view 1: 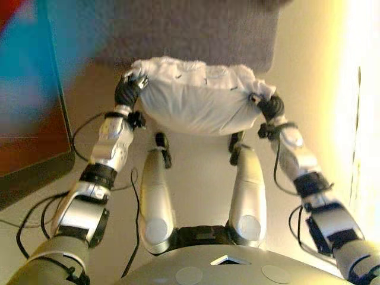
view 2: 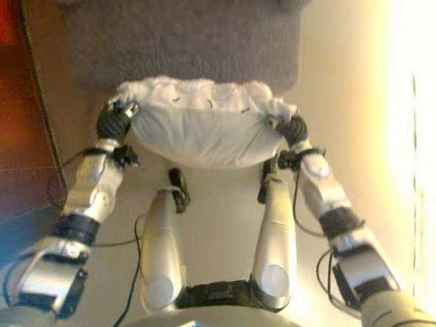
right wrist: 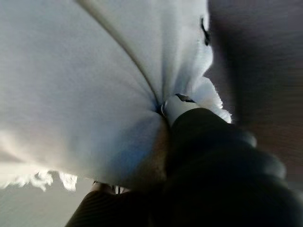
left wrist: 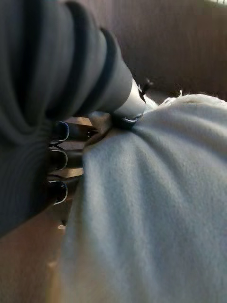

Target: Pick up the cushion and take it to the sofa

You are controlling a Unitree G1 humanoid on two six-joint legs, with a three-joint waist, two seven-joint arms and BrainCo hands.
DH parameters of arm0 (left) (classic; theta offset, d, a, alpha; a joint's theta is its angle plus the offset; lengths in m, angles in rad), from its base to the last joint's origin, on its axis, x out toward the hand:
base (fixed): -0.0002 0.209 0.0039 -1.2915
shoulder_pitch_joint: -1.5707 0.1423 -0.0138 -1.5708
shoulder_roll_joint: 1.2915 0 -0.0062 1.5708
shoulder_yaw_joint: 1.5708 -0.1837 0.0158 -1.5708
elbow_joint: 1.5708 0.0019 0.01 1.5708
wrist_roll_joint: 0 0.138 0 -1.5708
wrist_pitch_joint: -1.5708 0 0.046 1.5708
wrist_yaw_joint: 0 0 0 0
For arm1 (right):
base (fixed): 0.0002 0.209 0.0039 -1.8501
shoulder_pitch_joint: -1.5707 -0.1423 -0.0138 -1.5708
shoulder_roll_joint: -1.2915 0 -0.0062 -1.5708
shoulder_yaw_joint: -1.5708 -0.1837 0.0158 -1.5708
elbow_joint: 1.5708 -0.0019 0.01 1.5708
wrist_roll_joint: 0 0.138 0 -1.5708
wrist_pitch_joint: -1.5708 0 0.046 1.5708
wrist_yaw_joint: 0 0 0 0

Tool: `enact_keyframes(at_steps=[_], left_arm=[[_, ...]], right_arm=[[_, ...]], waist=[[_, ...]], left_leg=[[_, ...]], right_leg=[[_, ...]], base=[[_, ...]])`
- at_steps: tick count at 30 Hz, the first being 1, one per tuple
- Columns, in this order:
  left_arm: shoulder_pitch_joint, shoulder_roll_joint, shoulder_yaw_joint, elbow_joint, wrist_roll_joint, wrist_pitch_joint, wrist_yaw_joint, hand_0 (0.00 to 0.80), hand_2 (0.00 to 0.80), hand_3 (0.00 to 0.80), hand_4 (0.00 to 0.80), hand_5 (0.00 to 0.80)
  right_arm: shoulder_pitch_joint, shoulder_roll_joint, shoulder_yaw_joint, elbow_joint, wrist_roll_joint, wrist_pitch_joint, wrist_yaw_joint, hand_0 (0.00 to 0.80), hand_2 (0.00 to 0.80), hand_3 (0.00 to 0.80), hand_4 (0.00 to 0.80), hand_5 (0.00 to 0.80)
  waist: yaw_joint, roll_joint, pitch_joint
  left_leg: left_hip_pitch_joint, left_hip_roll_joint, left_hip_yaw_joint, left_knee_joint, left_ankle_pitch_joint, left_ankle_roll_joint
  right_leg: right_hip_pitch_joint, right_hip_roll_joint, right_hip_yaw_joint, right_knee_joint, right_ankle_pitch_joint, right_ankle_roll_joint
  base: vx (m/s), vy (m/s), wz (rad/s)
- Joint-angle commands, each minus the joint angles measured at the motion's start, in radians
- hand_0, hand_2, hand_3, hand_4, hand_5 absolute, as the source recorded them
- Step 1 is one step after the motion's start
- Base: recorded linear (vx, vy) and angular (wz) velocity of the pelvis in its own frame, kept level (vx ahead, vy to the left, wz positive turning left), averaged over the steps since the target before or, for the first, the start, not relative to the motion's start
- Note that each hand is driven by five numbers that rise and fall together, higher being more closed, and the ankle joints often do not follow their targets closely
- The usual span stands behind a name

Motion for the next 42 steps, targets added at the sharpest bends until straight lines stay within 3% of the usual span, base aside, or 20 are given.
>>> enact_keyframes(at_steps=[1,3,6,9,11,14,15,19,25,28,31,34,37,42], left_arm=[[-0.018,-0.048,-0.003,-0.145,0.069,-0.049,-0.039,0.8,0.8,0.8,0.8,0.8],[0.004,-0.051,0.009,-0.166,0.068,-0.059,-0.025,0.8,0.8,0.8,0.8,0.8],[0.027,-0.057,0.034,-0.191,0.052,-0.064,-0.024,0.8,0.8,0.8,0.8,0.8],[0.068,-0.064,0.029,-0.22,0.061,-0.067,-0.005,0.8,0.8,0.8,0.8,0.8],[0.097,-0.069,0.037,-0.236,0.06,-0.056,-0.002,0.8,0.8,0.8,0.8,0.8],[0.111,-0.087,0.018,-0.218,0.105,-0.016,-0.007,0.8,0.8,0.8,0.8,0.8],[0.104,-0.095,0.006,-0.209,0.104,0.004,-0.009,0.8,0.8,0.8,0.8,0.8],[0.11,-0.108,-0.013,-0.195,0.104,0.019,-0.005,0.8,0.8,0.8,0.8,0.8],[0.147,-0.096,0.006,-0.227,0.116,0.047,-0.048,0.8,0.8,0.8,0.8,0.8],[0.15,-0.087,0.02,-0.239,0.111,0.063,-0.071,0.8,0.8,0.8,0.8,0.8],[0.147,-0.083,0.02,-0.238,0.112,0.069,-0.081,0.8,0.8,0.8,0.8,0.8],[0.151,-0.085,0.019,-0.231,0.115,0.08,-0.09,0.8,0.8,0.8,0.8,0.8],[0.147,-0.086,0.009,-0.204,0.108,0.072,-0.094,0.8,0.8,0.8,0.8,0.8],[0.155,-0.085,-0.012,-0.198,0.125,0.052,-0.067,0.8,0.8,0.8,0.8,0.8]], right_arm=[[-0.029,-0.006,-0.074,-0.129,0.011,-0.083,0.063,0.8,0.8,0.8,0.8,0.8],[-0.036,0.004,-0.075,-0.146,0.038,-0.07,0.071,0.8,0.8,0.8,0.8,0.8],[-0.003,0.04,-0.084,-0.166,0.116,-0.073,0.088,0.8,0.8,0.8,0.8,0.8],[0.079,0.078,-0.087,-0.21,0.146,-0.12,0.102,0.8,0.8,0.8,0.8,0.8],[0.117,0.093,-0.084,-0.229,0.165,-0.11,0.117,0.8,0.8,0.8,0.8,0.8],[0.185,0.087,-0.074,-0.239,0.091,-0.117,0.066,0.8,0.8,0.8,0.8,0.8],[0.192,0.078,-0.07,-0.243,0.084,-0.119,0.039,0.8,0.8,0.8,0.8,0.8],[0.188,0.089,-0.061,-0.241,0.087,-0.112,-0.001,0.8,0.8,0.8,0.8,0.8],[0.204,0.106,-0.055,-0.218,0.079,-0.068,0.011,0.8,0.8,0.8,0.8,0.8],[0.199,0.107,-0.065,-0.192,0.069,-0.079,0.002,0.8,0.8,0.8,0.8,0.8],[0.2,0.115,-0.076,-0.181,0.077,-0.08,-0.005,0.8,0.8,0.8,0.8,0.8],[0.212,0.125,-0.075,-0.185,0.102,-0.064,-0.009,0.8,0.8,0.8,0.8,0.8],[0.215,0.123,-0.064,-0.178,0.1,-0.055,-0.015,0.8,0.8,0.8,0.8,0.8],[0.188,0.116,-0.046,-0.125,0.126,-0.045,0.029,0.8,0.8,0.8,0.8,0.8]], waist=[[0.038,0.001,-0.13],[0.055,-0.003,-0.146],[0.052,0.006,-0.185],[0.045,0.007,-0.227],[0.041,0.005,-0.263],[0.023,0.007,-0.312],[0.02,0.009,-0.325],[0.023,0.018,-0.363],[0.033,0.004,-0.384],[0.037,-0.001,-0.39],[0.04,-0.001,-0.386],[0.036,0.014,-0.373],[0.009,0.027,-0.365],[-0.029,-0.01,-0.345]], left_leg=[[0.013,-0.049,-0.09,-0.125,0.099,0.013],[0.05,-0.077,-0.131,-0.134,0.085,0.024],[0.117,-0.042,-0.078,-0.194,0.095,0.028],[0.193,-0.051,-0.063,-0.235,0.099,0.032],[0.243,-0.051,-0.034,-0.257,0.098,0.034],[0.329,-0.034,0.082,-0.285,0.1,0.029],[0.356,-0.033,0.102,-0.299,0.104,0.028],[0.44,-0.067,0.088,-0.369,0.103,0.047],[0.506,-0.099,0.118,-0.398,0.075,0.075],[0.512,-0.123,0.114,-0.395,0.058,0.095],[0.513,-0.156,0.1,-0.381,0.043,0.125],[0.543,-0.179,0.1,-0.379,0.027,0.156],[0.573,-0.18,0.099,-0.38,0.022,0.167],[0.634,-0.215,0.101,-0.386,-0.014,0.165]], right_leg=[[0.087,-0.035,-0.006,-0.126,0.041,0.067],[0.124,-0.031,0.012,-0.158,0.049,0.071],[0.194,-0.029,-0.018,-0.184,0.044,0.071],[0.272,-0.038,-0.031,-0.219,0.056,0.067],[0.333,-0.036,-0.049,-0.255,0.062,0.067],[0.456,-0.031,-0.104,-0.316,0.069,0.057],[0.484,-0.035,-0.12,-0.325,0.071,0.057],[0.537,-0.045,-0.114,-0.337,0.069,0.07],[0.576,-0.074,-0.127,-0.373,0.118,0.084],[0.572,-0.091,-0.114,-0.351,0.143,0.083],[0.548,-0.122,-0.097,-0.247,0.181,0.072],[0.488,-0.159,-0.063,-0.044,0.248,0.063],[0.425,-0.11,-0.001,0.061,0.237,0.042],[0.374,0.018,-0.028,-0.157,0.225,0.053]], base=[[0.161,0.023,-0.15],[0.14,0.049,-0.17],[0.063,0.065,-0.27],[0.128,0.052,0.0],[0.172,0.032,0.09],[0.252,0.001,0.22],[0.253,0.03,0.64],[0.143,0.131,0.38],[0.053,0.091,-0.04],[0.032,0.125,-0.08],[0.03,0.177,-0.06],[0.09,0.234,-0.06],[0.089,0.157,-0.05],[0.197,-0.053,-0.02]])
